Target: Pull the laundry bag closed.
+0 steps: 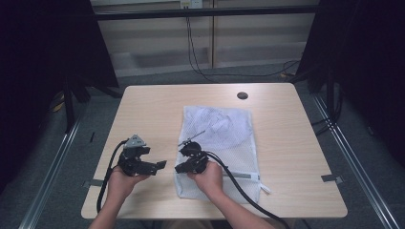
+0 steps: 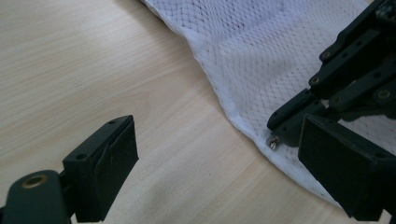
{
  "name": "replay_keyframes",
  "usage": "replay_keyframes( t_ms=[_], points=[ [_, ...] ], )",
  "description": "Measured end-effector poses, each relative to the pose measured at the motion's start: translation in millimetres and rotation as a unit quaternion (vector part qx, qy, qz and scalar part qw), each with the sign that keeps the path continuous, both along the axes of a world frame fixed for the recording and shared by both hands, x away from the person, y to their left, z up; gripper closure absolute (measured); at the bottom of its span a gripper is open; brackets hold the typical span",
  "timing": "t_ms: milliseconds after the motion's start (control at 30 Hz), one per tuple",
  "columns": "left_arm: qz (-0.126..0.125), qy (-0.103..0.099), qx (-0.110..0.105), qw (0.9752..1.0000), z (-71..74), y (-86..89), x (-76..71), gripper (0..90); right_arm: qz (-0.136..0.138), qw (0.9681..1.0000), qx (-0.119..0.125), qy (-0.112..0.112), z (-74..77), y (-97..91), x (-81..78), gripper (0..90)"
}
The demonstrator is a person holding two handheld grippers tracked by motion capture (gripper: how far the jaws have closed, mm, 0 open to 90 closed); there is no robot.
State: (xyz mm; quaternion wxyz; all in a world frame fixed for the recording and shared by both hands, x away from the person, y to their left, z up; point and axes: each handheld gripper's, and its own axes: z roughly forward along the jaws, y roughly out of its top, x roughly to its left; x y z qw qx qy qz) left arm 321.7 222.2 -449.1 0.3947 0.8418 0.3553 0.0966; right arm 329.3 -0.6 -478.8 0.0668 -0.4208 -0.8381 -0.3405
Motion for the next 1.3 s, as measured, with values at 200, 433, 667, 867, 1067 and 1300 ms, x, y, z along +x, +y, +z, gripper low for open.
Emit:
replay_keyframes(
  t_ms=[200,433,667,867,1067,1300],
  points=[
    [-0.006,0.011,-0.002,0.9999,-1.6,-1.3,-0.5,12.0,0.002,0.9999,0.004,-0.011,7.3,-5.8,-0.7,87.1],
    [-0.012,0.023,-0.012,0.9996,-3.7,-4.1,-1.3,12.0,0.001,0.9999,0.012,-0.011,13.4,-9.8,-1.1,87.2],
    [-0.019,0.040,-0.020,0.9988,-7.2,-9.6,-2.4,12.0,-0.001,0.9996,0.024,-0.016,18.3,-13.9,-1.1,87.2],
    [-0.028,0.064,-0.036,0.9969,-11.3,-13.7,-2.3,13.3,-0.001,0.9993,0.033,-0.019,20.9,-15.5,-2.1,87.1],
    [-0.044,0.083,-0.043,0.9946,-15.3,-18.8,-2.2,17.0,-0.001,0.9991,0.038,-0.018,22.6,-16.7,-2.6,87.1],
    [-0.054,0.095,-0.043,0.9931,-17.6,-22.4,-2.5,22.1,-0.003,0.9988,0.043,-0.023,25.1,-18.8,-2.8,87.1]
  ],
)
